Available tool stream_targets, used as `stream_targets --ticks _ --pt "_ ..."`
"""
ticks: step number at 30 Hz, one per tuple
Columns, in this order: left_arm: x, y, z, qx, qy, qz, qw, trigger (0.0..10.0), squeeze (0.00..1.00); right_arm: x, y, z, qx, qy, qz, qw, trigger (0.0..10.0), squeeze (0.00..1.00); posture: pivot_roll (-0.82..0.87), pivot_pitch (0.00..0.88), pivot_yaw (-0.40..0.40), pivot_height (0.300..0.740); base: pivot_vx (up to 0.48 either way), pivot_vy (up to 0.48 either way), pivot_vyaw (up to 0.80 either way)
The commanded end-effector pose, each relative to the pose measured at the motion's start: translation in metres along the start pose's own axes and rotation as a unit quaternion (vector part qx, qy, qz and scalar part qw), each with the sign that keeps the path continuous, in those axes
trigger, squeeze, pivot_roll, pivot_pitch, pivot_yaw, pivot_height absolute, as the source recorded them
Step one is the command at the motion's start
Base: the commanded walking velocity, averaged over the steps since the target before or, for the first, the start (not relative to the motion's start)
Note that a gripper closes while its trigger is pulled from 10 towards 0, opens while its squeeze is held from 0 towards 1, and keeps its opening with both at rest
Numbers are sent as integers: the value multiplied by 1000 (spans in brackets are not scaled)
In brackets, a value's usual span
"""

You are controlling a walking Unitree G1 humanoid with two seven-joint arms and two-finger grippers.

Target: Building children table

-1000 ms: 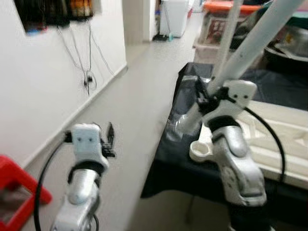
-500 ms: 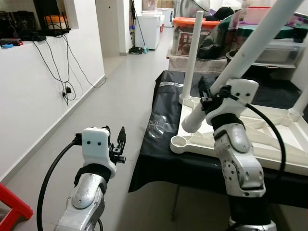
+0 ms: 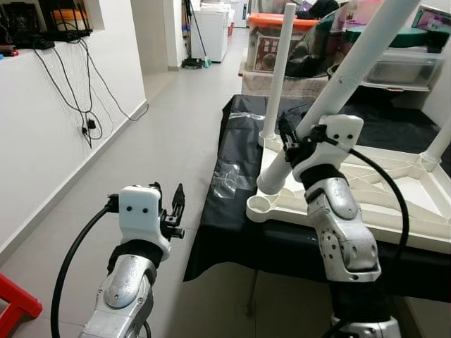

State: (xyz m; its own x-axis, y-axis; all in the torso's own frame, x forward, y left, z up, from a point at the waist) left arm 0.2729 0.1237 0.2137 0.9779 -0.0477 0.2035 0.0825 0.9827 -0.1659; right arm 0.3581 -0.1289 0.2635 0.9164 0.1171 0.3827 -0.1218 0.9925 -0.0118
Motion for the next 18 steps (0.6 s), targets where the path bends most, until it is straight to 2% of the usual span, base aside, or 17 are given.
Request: stream_targets --ticks 1,18 --pt "1 1 -1 8 5 1 1000 10000 0 -1 6 6 3 -13 7 1000 10000 0 75 54 -56 740 255 0 0" --pt "2 0 -4 13 8 0 1000 10000 0 -2 7 6 8 -18 8 1000 10000 0 69 39 -51 740 253 0 0"
Point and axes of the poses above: a point about 5 cm out from each wrist's last joint towards the gripper, its own x axis pointing out of the wrist towards the gripper, its own z axis along the axis of the wrist's last joint, y = z × x, the point moved 4 cm from there along x, pointing out of the wrist towards the gripper, and after that the axes turned 8 degrees about -x, right-handed, at the moved point
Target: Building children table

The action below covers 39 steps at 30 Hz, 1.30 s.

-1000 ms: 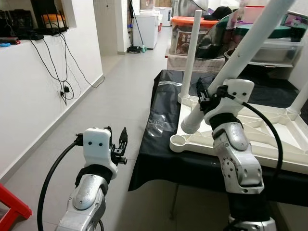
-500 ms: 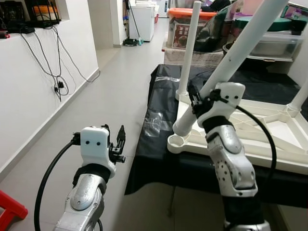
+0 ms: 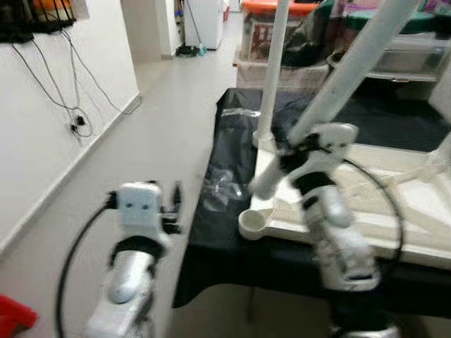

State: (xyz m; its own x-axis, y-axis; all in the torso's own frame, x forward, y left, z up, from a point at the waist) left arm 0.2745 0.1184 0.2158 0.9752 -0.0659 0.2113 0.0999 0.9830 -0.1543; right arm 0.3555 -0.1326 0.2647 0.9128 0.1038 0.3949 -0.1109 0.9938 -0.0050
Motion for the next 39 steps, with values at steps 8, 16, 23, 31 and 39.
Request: stream_targets --ticks 8,16,23,31,39 --pt "-2 7 -6 4 14 20 1000 10000 0 2 9 9 3 -19 18 1000 10000 0 66 24 -56 740 221 0 0" --pt "-2 8 -10 -2 22 23 999 10000 0 9 5 10 -2 -20 39 999 10000 0 64 20 -61 740 0 0 0" --pt "-5 -1 -14 -21 31 -2 999 10000 0 37 8 3 4 -5 131 991 10000 0 61 43 -66 740 0 0 0" --pt "-17 -17 -19 -46 54 -47 996 10000 0 62 4 -8 49 45 205 976 10000 0 73 80 -77 740 0 0 0" --pt "-57 -36 -44 -89 138 -110 980 10000 0 38 15 -26 83 117 431 891 10000 0 91 189 -82 740 0 0 0"
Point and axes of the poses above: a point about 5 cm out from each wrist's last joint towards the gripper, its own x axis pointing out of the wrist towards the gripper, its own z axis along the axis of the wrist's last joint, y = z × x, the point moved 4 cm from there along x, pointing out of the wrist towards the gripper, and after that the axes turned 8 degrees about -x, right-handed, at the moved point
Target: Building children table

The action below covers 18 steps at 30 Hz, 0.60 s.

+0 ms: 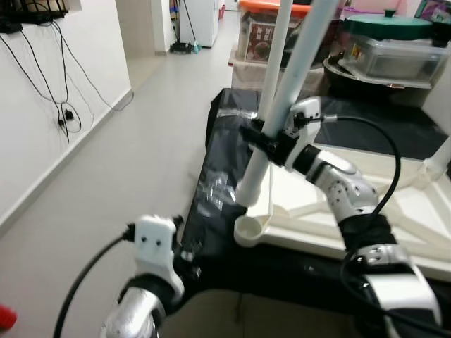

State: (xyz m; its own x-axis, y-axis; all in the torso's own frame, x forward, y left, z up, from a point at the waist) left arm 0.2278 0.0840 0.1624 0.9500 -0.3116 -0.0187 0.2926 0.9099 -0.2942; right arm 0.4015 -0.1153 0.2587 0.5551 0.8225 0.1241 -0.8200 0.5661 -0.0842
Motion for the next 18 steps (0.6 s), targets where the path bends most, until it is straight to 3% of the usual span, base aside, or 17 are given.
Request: stream_targets --ticks 1,3,6,11,18 --pt "-2 -7 3 -5 -1 -16 1000 10000 0 0 4 -3 10 6 25 1000 10000 0 91 189 -82 740 0 0 0" --pt "-10 -10 -3 -15 14 -14 1000 10000 0 -8 5 2 19 7 76 997 10000 0 105 217 -78 740 0 0 0" --pt "-16 -11 -6 -22 25 -13 999 10000 0 -13 1 11 35 -9 105 994 10000 0 113 234 -74 740 0 0 0" --pt "-20 -12 -7 -23 35 -14 999 10000 0 -16 0 23 50 -38 130 990 10000 0 118 246 -67 740 0 0 0" --pt "-25 -12 -7 -19 40 -18 999 10000 0 -15 7 21 64 -43 169 983 10000 0 125 248 -61 740 0 0 0"
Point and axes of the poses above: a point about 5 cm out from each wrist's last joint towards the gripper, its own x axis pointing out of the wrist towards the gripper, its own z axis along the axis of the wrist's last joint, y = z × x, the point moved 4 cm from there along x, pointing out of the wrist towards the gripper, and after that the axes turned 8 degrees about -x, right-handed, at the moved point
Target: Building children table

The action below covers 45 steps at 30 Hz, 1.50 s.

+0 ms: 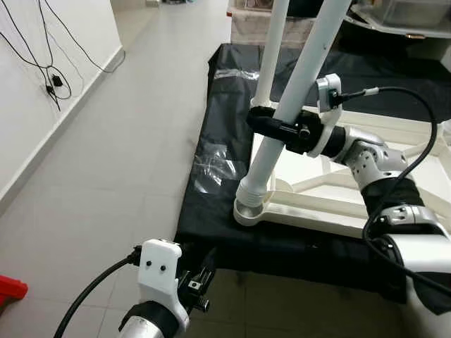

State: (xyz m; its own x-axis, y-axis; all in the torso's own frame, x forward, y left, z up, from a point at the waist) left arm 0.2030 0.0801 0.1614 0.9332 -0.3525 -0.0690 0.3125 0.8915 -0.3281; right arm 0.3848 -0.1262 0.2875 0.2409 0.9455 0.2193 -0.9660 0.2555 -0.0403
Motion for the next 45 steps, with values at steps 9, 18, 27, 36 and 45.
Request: stream_targets --ticks 9,18,27,36,45 --pt "-6 -2 -4 7 17 -5 1000 10000 0 5 10 -21 33 10 54 998 10000 0 136 246 -61 740 0 0 0" --pt "-6 -2 -4 12 18 -5 1000 10000 0 9 13 -29 -37 79 76 993 10000 0 133 235 -58 740 0 0 0" --pt "-4 -3 -6 15 20 -10 1000 10000 0 23 32 -16 -95 91 160 978 10000 0 120 204 -57 740 0 0 0" --pt "-3 -4 -6 18 17 -11 1000 10000 0 31 46 -29 -117 116 201 966 10000 0 117 202 -59 740 0 0 0" --pt "-4 -4 -4 22 15 -10 1000 10000 0 29 47 -46 -119 140 206 961 10000 0 124 202 -65 740 0 0 0"
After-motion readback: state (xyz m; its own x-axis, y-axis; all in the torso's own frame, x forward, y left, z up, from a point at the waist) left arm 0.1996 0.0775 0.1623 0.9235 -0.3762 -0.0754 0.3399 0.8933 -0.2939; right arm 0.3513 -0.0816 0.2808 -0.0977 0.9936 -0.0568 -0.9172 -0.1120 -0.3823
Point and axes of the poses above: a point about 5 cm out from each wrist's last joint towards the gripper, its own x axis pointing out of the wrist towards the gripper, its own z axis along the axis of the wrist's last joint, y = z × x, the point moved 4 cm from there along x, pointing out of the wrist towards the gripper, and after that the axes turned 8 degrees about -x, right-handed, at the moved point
